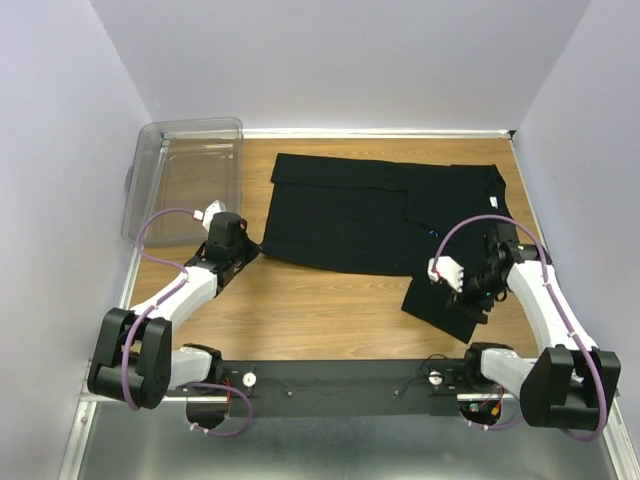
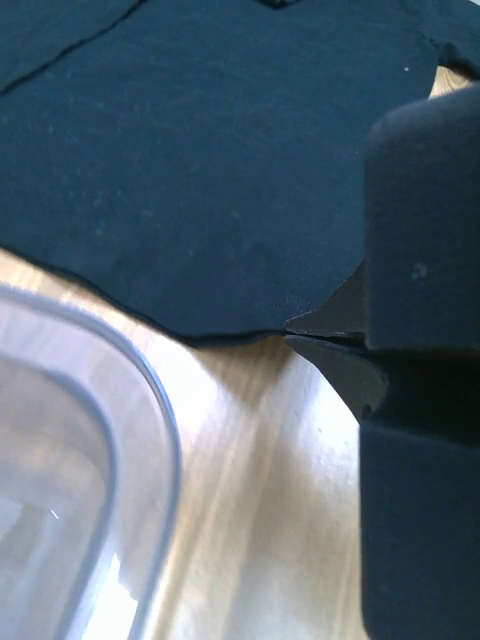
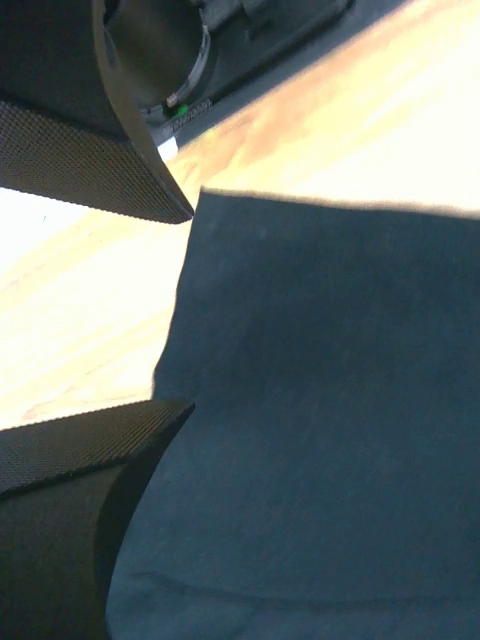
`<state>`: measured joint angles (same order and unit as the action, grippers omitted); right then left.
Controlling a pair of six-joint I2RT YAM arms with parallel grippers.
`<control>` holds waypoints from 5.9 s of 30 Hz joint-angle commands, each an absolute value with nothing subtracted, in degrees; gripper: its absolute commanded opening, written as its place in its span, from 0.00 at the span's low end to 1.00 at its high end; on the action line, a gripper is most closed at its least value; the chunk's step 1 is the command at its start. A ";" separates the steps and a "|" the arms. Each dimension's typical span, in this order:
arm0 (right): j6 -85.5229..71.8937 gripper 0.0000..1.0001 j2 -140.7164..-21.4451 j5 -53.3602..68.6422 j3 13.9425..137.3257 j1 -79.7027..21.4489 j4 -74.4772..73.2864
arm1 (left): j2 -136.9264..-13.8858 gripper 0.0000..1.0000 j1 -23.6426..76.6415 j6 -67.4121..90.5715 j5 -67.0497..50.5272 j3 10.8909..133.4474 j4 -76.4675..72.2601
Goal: Fold and stack the t-shirts
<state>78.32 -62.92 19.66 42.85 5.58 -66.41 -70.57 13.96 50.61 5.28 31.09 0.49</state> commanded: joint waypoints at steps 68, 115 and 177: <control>42.36 0.06 -86.29 -13.26 62.91 -37.09 -53.27 | -76.11 0.00 12.92 46.32 -5.80 33.13 -7.73; 40.96 0.56 -92.20 -1.23 55.90 -25.05 -39.64 | -78.75 0.00 12.74 44.56 -8.44 33.57 -10.28; 44.30 0.52 -85.51 4.21 53.17 -25.31 -45.97 | -79.98 0.00 12.74 44.03 -9.67 33.93 -10.63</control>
